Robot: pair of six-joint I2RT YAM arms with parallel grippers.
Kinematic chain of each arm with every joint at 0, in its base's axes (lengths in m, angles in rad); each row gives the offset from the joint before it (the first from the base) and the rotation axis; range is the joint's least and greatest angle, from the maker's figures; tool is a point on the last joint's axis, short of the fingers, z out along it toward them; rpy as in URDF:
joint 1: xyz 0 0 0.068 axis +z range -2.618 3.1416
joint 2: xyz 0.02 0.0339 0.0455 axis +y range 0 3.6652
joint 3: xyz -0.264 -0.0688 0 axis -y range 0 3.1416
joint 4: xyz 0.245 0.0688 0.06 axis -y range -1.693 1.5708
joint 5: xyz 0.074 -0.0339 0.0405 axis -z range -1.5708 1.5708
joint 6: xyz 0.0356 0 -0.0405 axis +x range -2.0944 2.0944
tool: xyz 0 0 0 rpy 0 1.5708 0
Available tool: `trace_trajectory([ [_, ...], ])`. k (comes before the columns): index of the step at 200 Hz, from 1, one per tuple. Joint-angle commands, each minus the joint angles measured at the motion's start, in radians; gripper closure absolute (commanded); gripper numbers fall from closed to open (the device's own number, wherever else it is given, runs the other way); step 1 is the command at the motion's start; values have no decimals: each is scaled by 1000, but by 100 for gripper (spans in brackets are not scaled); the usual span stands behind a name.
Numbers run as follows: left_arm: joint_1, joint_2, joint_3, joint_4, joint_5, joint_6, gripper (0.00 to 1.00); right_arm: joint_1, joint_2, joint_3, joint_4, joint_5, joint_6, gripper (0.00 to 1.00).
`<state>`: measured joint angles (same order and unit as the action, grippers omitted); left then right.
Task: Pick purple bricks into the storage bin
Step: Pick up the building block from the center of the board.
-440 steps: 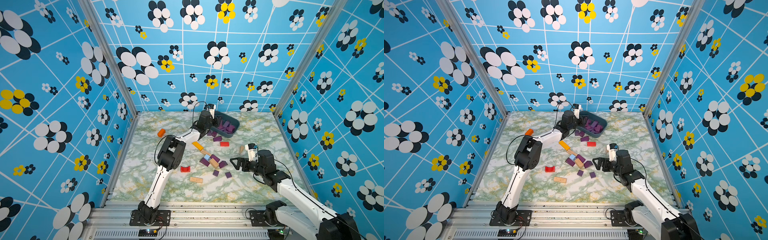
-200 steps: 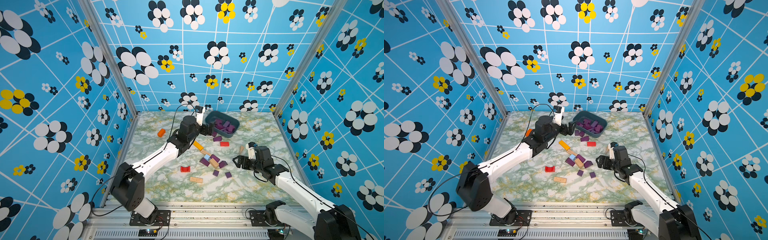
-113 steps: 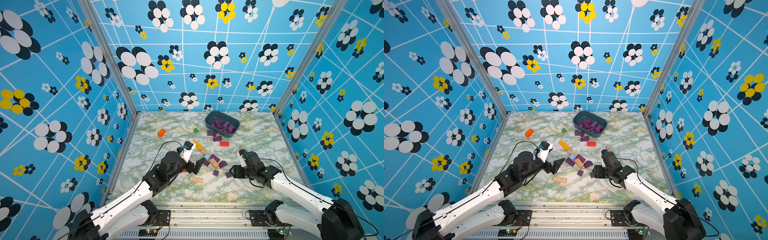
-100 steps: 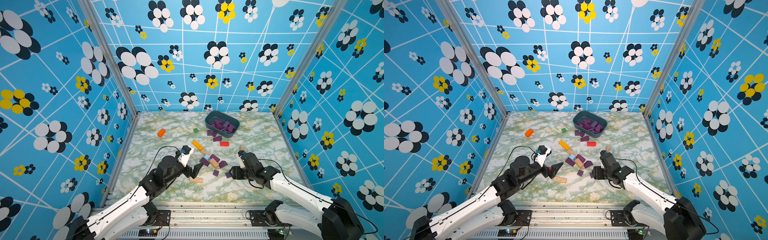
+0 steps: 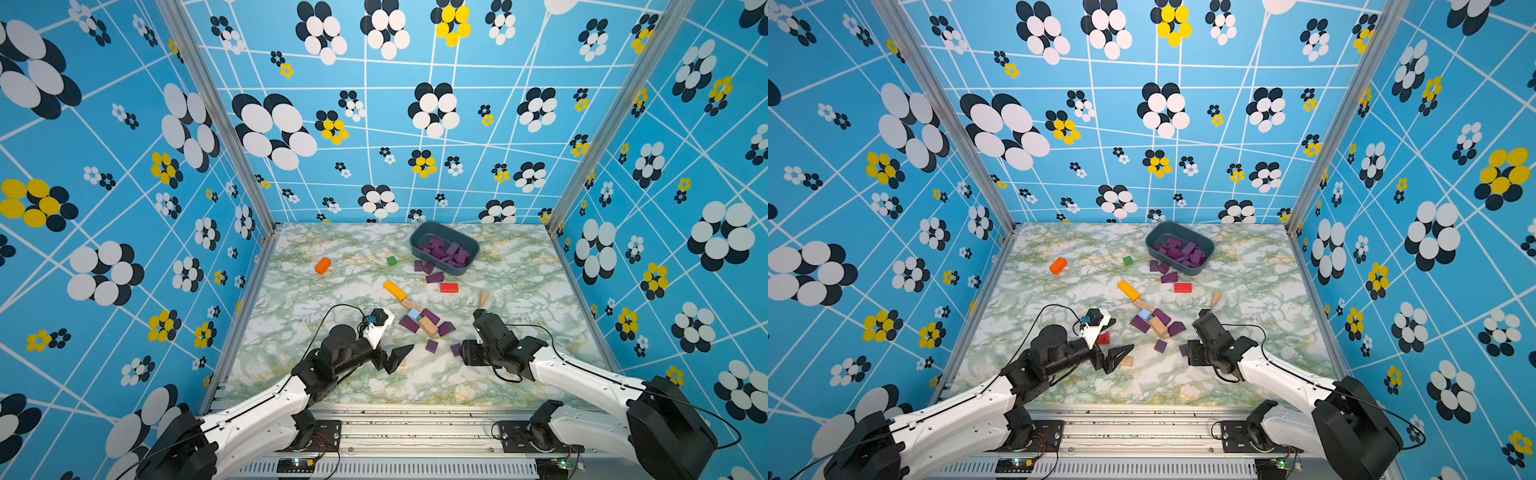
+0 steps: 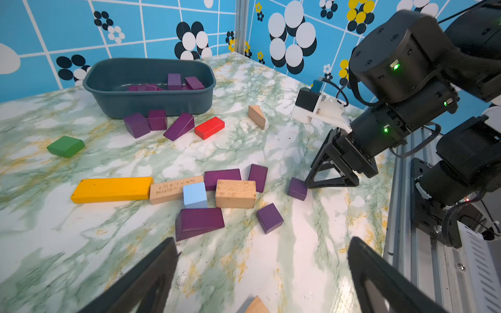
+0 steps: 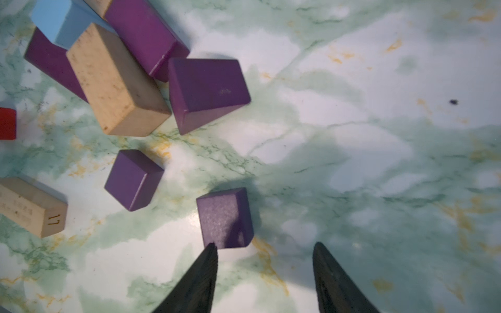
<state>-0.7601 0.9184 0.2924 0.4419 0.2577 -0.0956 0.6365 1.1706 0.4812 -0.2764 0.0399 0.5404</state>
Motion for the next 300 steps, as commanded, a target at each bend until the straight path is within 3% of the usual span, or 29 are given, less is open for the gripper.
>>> trace_trajectory([
  [1,-11,14,-12,76,28,1,0,16,6,9,25,7,6,43],
  [75,-12,90,-30,143,22,-7,0,79,113,88,22,49,13,46],
  [133,-13,115,-30,164,50,-1,1,89,241,143,-11,66,31,59],
  [195,-15,132,-32,177,61,11,1,89,279,145,51,43,66,78],
  [240,-15,139,-30,178,60,16,0,88,280,202,29,58,77,79],
  [300,-16,144,-30,180,46,16,1,54,276,373,-10,39,-8,78],
])
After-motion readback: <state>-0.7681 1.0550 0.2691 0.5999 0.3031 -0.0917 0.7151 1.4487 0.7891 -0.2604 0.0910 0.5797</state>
